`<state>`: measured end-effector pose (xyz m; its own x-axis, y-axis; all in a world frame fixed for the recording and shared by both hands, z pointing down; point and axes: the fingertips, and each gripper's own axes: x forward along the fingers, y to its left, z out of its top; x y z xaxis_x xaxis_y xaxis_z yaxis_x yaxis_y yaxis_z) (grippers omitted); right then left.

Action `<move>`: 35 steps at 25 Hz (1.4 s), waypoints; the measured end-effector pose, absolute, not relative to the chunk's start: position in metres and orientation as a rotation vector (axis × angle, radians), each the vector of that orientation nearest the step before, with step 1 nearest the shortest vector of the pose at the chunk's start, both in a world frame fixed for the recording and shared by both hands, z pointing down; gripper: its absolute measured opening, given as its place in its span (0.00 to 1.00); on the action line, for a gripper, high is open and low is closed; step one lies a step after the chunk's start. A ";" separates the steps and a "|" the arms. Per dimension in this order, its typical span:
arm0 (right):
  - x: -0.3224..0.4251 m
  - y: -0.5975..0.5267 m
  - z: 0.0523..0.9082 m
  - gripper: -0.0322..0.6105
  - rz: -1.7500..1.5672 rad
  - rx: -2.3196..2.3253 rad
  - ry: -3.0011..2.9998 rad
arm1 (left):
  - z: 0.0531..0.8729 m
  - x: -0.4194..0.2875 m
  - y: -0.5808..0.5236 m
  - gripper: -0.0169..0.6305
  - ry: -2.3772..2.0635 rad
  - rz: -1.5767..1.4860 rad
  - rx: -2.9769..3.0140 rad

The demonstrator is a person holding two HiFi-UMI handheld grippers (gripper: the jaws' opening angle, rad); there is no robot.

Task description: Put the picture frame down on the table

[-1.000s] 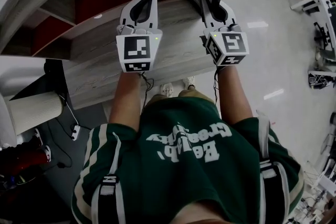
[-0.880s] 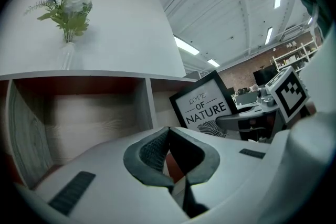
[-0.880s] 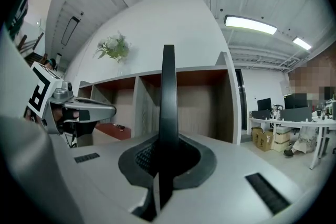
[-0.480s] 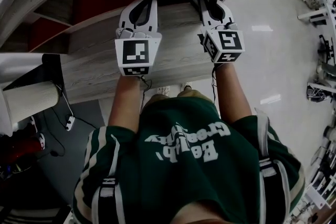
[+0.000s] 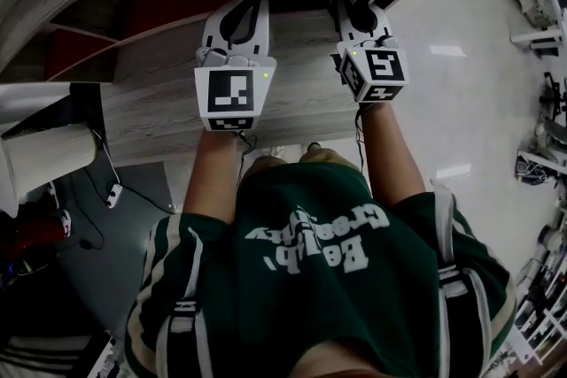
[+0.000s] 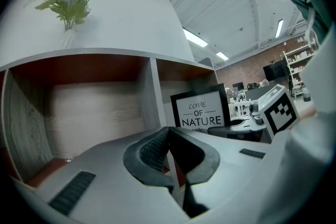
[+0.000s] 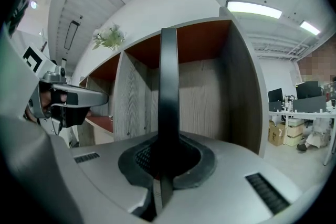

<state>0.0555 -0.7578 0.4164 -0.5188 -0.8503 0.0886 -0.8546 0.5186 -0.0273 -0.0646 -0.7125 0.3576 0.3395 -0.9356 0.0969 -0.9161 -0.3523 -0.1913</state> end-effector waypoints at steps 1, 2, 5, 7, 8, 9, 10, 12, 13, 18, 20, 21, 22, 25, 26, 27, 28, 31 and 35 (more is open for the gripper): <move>0.055 -0.761 0.417 0.11 0.095 1.503 -2.684 | 0.357 -0.065 -0.714 0.06 1.728 -0.289 -2.484; 0.054 -0.765 0.417 0.11 0.087 1.498 -2.687 | 0.357 -0.065 -0.716 0.06 1.732 -0.288 -2.481; 0.050 -0.774 0.415 0.11 0.081 1.485 -2.701 | 0.358 -0.065 -0.721 0.06 1.749 -0.291 -2.474; 0.048 -0.777 0.413 0.11 0.080 1.478 -2.707 | 0.358 -0.064 -0.722 0.06 1.758 -0.294 -2.467; 0.048 -0.779 0.412 0.11 0.077 1.475 -2.710 | 0.358 -0.064 -0.723 0.06 1.762 -0.293 -2.464; 0.047 -0.781 0.411 0.11 0.073 1.472 -2.710 | 0.357 -0.065 -0.724 0.06 1.765 -0.291 -2.462; 0.046 -0.782 0.411 0.11 0.069 1.471 -2.710 | 0.357 -0.065 -0.725 0.06 1.765 -0.287 -2.462; 0.045 -0.784 0.412 0.11 0.066 1.471 -2.706 | 0.358 -0.066 -0.725 0.06 1.763 -0.278 -2.463; 0.044 -0.785 0.413 0.11 0.066 1.470 -2.706 | 0.358 -0.067 -0.726 0.06 1.762 -0.275 -2.463; 0.041 -0.781 0.413 0.12 0.052 1.449 -2.716 | 0.358 -0.067 -0.726 0.06 1.753 -0.275 -2.468; 0.041 -0.781 0.411 0.21 0.051 1.443 -2.721 | 0.357 -0.067 -0.726 0.06 1.750 -0.276 -2.473; 0.041 -0.781 0.411 0.28 0.050 1.439 -2.721 | 0.357 -0.067 -0.726 0.06 1.749 -0.277 -2.474; 0.041 -0.780 0.411 0.29 0.049 1.439 -2.718 | 0.357 -0.067 -0.726 0.06 1.748 -0.278 -2.474; 0.042 -0.778 0.412 0.34 0.046 1.449 -2.710 | 0.358 -0.068 -0.726 0.06 1.747 -0.277 -2.477; 0.043 -0.778 0.412 0.35 0.046 1.454 -2.707 | 0.358 -0.068 -0.725 0.06 1.747 -0.277 -2.478; 0.044 -0.777 0.412 0.35 0.048 1.460 -2.706 | 0.359 -0.068 -0.725 0.06 1.748 -0.277 -2.478; 0.045 -0.776 0.412 0.36 0.054 1.465 -2.709 | 0.358 -0.069 -0.725 0.06 1.749 -0.276 -2.478; 0.050 -0.773 0.411 0.37 0.080 1.487 -2.720 | 0.356 -0.069 -0.723 0.06 1.755 -0.263 -2.475; 0.057 -0.764 0.402 0.37 0.058 1.518 -2.720 | 0.354 -0.068 -0.718 0.06 1.750 -0.249 -2.483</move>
<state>0.0566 -0.7644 0.4019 -0.5248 -0.8502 0.0410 -0.8512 0.5245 -0.0196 -0.0682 -0.7179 0.3535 0.3289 -0.9411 0.0790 -0.9257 -0.3378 -0.1701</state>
